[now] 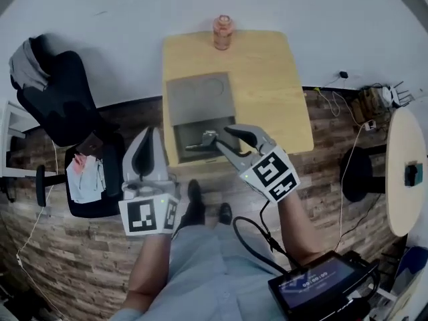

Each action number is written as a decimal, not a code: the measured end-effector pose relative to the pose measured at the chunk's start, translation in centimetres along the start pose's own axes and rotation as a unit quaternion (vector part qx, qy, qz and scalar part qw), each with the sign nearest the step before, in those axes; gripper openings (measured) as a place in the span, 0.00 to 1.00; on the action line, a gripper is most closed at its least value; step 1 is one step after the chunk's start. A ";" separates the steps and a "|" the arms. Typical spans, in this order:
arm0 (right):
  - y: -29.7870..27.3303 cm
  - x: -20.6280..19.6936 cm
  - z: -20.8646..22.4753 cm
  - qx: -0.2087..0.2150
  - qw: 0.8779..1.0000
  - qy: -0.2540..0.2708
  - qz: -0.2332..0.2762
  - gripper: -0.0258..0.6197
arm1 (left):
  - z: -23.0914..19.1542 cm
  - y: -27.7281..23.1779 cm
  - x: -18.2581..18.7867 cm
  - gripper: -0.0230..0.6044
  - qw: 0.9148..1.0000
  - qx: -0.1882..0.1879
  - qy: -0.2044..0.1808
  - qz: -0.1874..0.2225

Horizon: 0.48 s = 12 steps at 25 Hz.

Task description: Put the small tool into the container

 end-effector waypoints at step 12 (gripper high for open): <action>11.0 4.8 -4.5 -0.183 0.964 -0.005 0.191 0.04 | 8.0 2.9 5.6 0.04 0.997 -0.027 -0.031 0.063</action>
Point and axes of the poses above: the fingertips, and each gripper's own axes: y backward along the fingers, z to its right, x out of its top, the point moved 9 cm from there along y, backward along the fingers, and after that the axes turned 1 degree about x, right-handed, at the moved point
